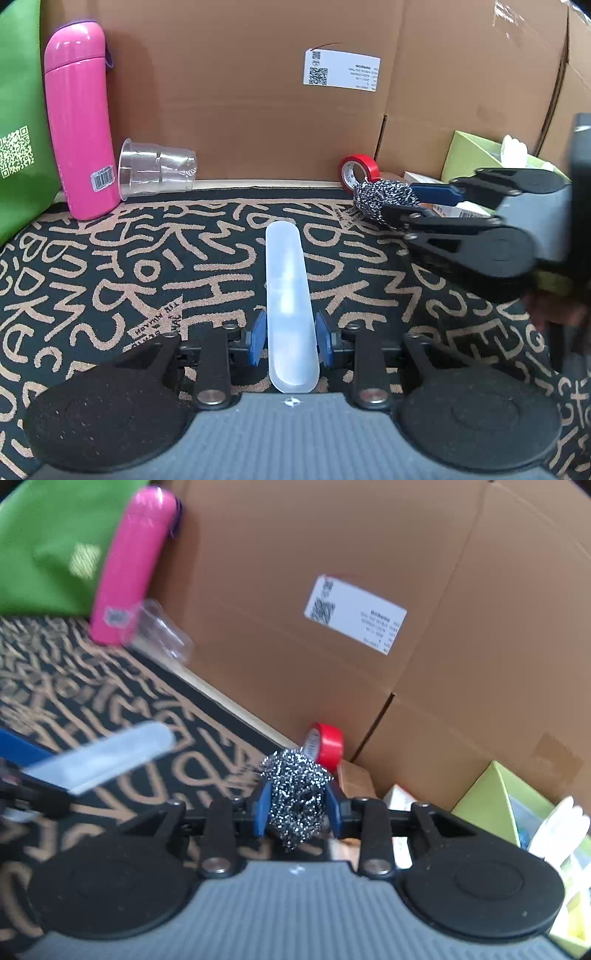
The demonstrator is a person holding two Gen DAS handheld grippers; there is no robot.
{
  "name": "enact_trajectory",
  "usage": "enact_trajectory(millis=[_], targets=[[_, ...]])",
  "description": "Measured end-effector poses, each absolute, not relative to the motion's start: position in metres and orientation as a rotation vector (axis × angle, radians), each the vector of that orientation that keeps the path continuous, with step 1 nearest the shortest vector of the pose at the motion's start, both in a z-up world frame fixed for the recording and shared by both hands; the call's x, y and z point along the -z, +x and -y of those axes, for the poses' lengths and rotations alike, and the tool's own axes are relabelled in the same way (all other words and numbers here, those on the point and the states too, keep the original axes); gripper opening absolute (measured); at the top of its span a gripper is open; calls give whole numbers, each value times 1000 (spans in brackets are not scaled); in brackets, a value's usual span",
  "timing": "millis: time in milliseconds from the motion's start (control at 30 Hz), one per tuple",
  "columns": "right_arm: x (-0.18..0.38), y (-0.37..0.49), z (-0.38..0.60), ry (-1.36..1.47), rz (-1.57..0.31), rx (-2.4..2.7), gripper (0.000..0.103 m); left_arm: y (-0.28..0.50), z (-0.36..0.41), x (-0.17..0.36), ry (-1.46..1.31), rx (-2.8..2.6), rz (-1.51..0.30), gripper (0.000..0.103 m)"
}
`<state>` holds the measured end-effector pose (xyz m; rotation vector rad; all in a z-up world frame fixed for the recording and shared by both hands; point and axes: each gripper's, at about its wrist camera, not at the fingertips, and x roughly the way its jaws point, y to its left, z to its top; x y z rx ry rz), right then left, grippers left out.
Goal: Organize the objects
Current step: 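Grasp the clear plastic case with the left gripper while the right grasps the steel wool, then carry the case and steel wool into the lime-green box and open both grippers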
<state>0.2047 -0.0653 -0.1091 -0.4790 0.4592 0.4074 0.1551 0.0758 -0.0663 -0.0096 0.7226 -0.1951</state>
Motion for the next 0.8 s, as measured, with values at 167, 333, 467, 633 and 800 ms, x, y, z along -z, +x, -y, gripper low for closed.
enact_trajectory(millis=[167,333,467,633,800], targets=[[92,176,82,-389,-497,-466,29,145,-67,66,-15,224,-736,30],[81,128,118,-282,-598,-480,29,122,-53,66,-28,297,-758,30],[78,81,157,-216,-672,-494,31,94,-38,64,-14,409,-780,30],[78,46,180,-197,-663,-459,58,83,-21,65,48,398,-770,59],[81,50,183,-167,-624,-464,75,101,-14,67,27,336,-779,67]])
